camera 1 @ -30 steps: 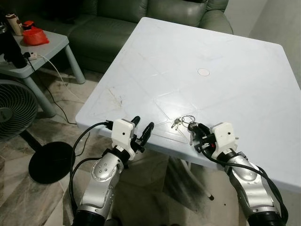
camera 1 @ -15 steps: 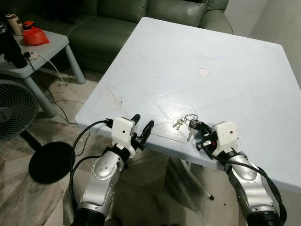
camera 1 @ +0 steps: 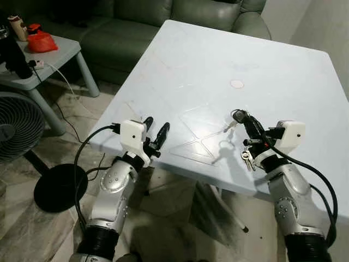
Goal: Hang keys on a hook
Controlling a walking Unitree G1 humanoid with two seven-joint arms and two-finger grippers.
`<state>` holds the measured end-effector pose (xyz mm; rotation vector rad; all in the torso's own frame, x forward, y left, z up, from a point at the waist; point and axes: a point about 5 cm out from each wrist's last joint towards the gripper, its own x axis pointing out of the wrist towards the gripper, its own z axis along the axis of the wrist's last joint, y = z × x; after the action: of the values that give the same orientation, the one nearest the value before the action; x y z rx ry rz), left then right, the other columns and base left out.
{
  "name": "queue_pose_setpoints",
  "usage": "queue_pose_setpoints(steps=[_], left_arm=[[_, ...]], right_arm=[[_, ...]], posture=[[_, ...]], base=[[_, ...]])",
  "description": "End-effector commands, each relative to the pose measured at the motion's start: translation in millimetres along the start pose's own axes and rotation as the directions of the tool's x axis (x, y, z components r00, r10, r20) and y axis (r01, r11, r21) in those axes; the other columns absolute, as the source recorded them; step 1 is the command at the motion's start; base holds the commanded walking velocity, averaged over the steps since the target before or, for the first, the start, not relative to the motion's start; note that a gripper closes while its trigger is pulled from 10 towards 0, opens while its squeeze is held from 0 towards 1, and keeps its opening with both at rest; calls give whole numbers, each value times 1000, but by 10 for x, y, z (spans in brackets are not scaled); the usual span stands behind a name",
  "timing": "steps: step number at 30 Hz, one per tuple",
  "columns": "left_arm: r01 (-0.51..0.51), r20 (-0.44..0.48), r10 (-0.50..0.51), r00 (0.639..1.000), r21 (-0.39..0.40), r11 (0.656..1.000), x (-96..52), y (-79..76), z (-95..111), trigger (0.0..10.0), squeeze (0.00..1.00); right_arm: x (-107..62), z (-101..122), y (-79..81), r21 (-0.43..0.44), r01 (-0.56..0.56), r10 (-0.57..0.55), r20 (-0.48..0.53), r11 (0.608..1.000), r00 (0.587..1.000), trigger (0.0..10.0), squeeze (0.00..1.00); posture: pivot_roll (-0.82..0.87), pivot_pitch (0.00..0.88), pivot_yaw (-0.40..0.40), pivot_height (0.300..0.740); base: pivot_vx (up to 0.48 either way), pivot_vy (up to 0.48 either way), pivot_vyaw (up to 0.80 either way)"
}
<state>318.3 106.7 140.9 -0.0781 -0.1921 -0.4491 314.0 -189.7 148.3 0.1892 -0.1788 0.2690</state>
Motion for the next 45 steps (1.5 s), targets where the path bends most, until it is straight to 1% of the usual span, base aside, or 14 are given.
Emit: queue_pose_setpoints(steps=[1,9,10,11,18,19,21,23,24,29,30,38,40,45], left_arm=[[1,-9,-1,1000,-1,1000,3,-5,-24,10000,0],[4,-6,-4,1000,-5,1000,-1,-26,-32,10000,0],[4,-7,-4,1000,-5,1000,-1,-26,-34,10000,0],[4,-7,-4,1000,-5,1000,-3,-25,-37,10000,0],[1,-4,-1,1000,-7,1000,0,-23,-39,10000,0],[1,-4,-1,1000,-7,1000,0,-23,-39,10000,0],[1,-2,-1,1000,-9,1000,0,-31,-38,10000,0],[0,-1,-1,1000,-9,1000,0,-33,-36,10000,0],[0,0,0,1000,-11,1000,-2,-37,-37,10000,0],[-3,1,3,1000,-12,1000,-8,-38,-39,10000,0],[-4,2,4,1000,-13,1000,-7,-40,-37,10000,0],[-8,8,8,1000,-14,1000,-4,-30,-20,10000,0],[-9,8,9,1000,-15,1000,-3,-24,-19,10000,0],[-13,8,14,1000,-20,1000,-4,-23,-24,10000,0]], right_arm=[[-4,21,31,-53,-43,42,-6,998,999,0,0],[-34,-43,229,-280,-279,242,-158,919,957,0,0],[-40,-48,252,-326,-315,267,-183,891,946,3961,0],[-50,-65,297,-445,-390,308,-248,806,918,10000,0],[-49,-94,330,-757,-514,304,-420,403,855,10000,0],[-49,-94,330,-757,-514,304,-420,403,855,10000,0],[4,-19,298,-849,-459,270,-392,262,880,10000,0],[21,1,285,-869,-444,260,-387,218,885,10000,0],[75,62,238,-916,-383,217,-352,120,910,10000,0],[157,207,189,-966,-255,180,-256,-32,950,10000,0],[185,276,175,-977,-171,178,-192,-127,965,10000,0],[217,449,121,-930,113,223,35,-349,974,10000,0],[205,476,95,-864,211,253,101,-456,962,10000,0],[126,289,-51,-855,182,212,87,-486,973,10000,0]], posture=[[7,124,-34,740],[8,128,-36,740],[8,129,-36,740],[7,129,-37,740],[5,129,-42,740],[5,129,-42,740],[4,131,-44,740],[4,131,-44,740],[3,134,-46,740],[4,135,-48,740],[4,135,-48,740],[1,139,-46,740],[1,139,-46,740],[-6,142,-46,740]], base=[[0,0,0],[0,0,0],[0,0,0],[0,0,0],[0,0,0],[0,0,0],[0,0,0],[0,0,0],[0,0,0],[0,0,0],[0,0,0],[0,0,0],[0,0,0],[0,0,0]])
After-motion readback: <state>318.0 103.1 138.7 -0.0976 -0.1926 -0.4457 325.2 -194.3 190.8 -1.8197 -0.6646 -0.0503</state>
